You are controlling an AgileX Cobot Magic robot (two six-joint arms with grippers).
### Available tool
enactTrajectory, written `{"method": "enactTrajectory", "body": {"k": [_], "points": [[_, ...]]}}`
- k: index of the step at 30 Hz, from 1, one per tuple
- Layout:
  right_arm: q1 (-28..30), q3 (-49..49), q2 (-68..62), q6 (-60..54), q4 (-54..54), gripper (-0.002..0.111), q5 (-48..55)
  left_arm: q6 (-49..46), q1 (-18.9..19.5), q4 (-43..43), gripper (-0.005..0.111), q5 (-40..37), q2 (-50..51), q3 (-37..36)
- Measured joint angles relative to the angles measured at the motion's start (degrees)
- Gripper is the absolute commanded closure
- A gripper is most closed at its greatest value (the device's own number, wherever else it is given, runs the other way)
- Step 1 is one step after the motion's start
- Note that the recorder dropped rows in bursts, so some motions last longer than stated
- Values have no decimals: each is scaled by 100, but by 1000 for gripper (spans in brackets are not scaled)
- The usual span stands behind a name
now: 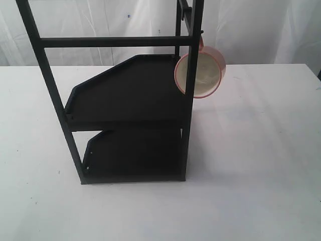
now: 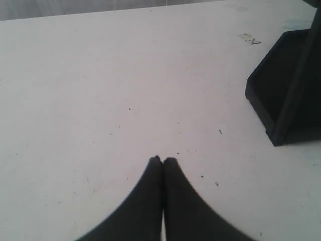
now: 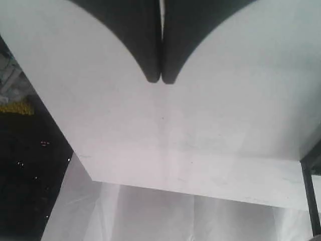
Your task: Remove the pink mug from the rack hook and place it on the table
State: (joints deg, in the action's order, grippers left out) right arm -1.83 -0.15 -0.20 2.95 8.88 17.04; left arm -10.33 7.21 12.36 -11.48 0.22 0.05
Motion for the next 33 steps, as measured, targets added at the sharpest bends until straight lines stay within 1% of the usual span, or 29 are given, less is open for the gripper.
{"method": "enactTrajectory", "body": {"k": [14, 20, 22, 27, 31, 33], "points": [[0, 0, 9, 0, 0, 108, -2566, 0, 0, 0, 107, 0, 0, 0], [0, 0, 9, 121, -10, 108, -3830, 0, 0, 0, 107, 0, 0, 0], [0, 0, 9, 393, -58, 108, -4016, 0, 0, 0, 107, 0, 0, 0], [0, 0, 9, 1184, -139, 108, -4041, 0, 0, 0, 107, 0, 0, 0], [0, 0, 9, 1318, -219, 108, -4206, 0, 0, 0, 107, 0, 0, 0], [0, 0, 9, 1298, -464, 108, -4452, 0, 0, 0, 107, 0, 0, 0]]}}
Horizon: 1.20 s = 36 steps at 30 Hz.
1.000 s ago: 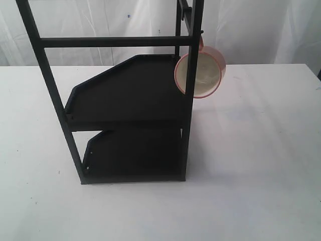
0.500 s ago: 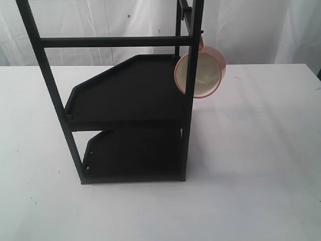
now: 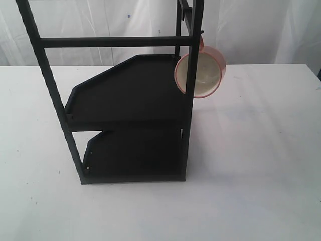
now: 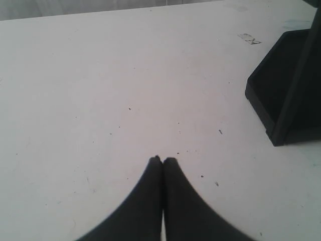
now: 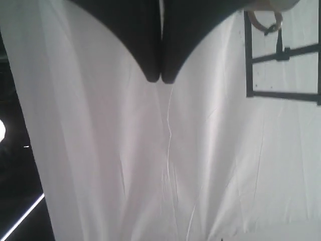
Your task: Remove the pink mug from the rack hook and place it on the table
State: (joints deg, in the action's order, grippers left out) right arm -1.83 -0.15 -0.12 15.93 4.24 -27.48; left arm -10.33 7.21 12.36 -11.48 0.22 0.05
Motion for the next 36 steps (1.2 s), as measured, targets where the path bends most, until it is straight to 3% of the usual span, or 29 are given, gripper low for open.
{"method": "enactTrajectory", "body": {"k": [7, 13, 23, 29, 36], "points": [[0, -52, 12, -570, -1469, 108, -828, 0, 0, 0, 107, 0, 0, 0], [0, -565, -199, -999, -1717, 108, -925, 0, 0, 0, 107, 0, 0, 0], [0, -1525, -2597, -2259, -1727, 108, -778, 0, 0, 0, 107, 0, 0, 0], [0, -2311, -4487, -3074, -1740, 108, 716, 0, 0, 0, 107, 0, 0, 0], [0, -4049, -6879, -3301, -1740, 108, 4325, 0, 0, 0, 107, -10, 0, 0]]}}
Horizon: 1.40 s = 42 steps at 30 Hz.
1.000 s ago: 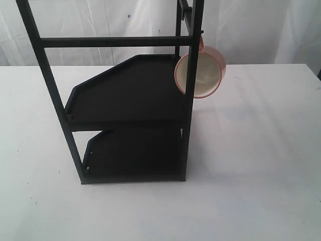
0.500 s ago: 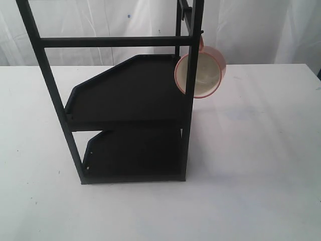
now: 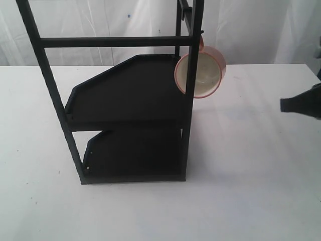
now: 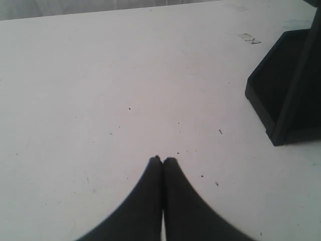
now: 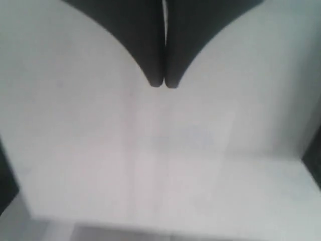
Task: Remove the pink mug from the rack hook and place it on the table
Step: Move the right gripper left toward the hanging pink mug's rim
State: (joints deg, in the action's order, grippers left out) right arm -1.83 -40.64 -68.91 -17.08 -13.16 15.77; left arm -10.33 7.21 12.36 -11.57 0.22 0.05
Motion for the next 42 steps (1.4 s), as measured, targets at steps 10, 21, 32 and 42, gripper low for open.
{"method": "enactTrajectory", "body": {"k": [10, 21, 32, 42], "points": [[0, -2064, -866, -4, -1025, 108, 3880, 0, 0, 0, 107, 0, 0, 0], [-104, -2017, -346, -1592, -2912, 108, 4067, -10, 0, 0, 107, 0, 0, 0], [-1725, -2015, 377, 375, -47, 108, 2527, -10, 0, 0, 107, 0, 0, 0], [-1950, -2015, -195, -758, -616, 71, 1693, -10, 0, 0, 107, 0, 0, 0]]}}
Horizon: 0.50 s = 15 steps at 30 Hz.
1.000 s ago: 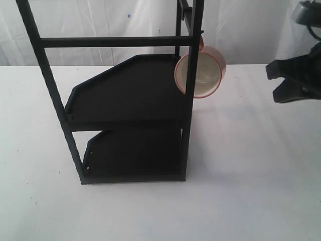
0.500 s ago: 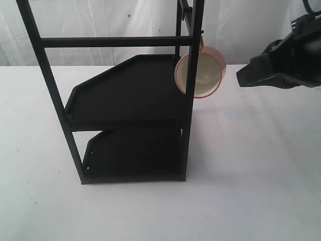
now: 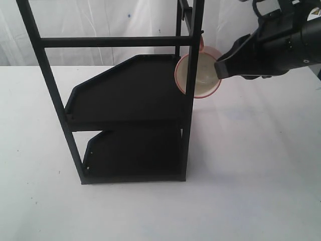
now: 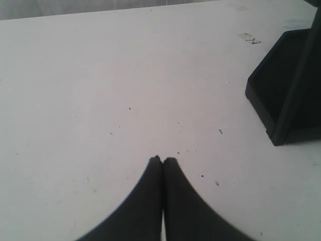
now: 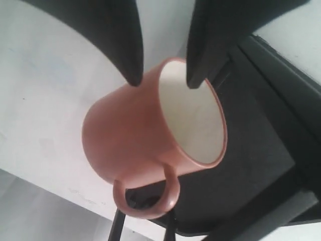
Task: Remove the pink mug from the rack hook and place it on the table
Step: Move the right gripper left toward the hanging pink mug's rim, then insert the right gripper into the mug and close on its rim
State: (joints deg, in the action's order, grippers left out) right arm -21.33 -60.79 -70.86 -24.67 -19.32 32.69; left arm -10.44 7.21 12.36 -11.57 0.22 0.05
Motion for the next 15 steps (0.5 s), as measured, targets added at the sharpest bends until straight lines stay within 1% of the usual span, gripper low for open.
{"method": "enactTrajectory", "body": {"k": [2, 8, 15], "points": [[0, 0, 0, 0, 0, 69, -66, 0, 0, 0, 107, 0, 0, 0], [0, 0, -290, -23, -184, 69, -437, 0, 0, 0, 107, 0, 0, 0], [0, 0, -535, -35, -277, 69, -469, 0, 0, 0, 107, 0, 0, 0]]}}
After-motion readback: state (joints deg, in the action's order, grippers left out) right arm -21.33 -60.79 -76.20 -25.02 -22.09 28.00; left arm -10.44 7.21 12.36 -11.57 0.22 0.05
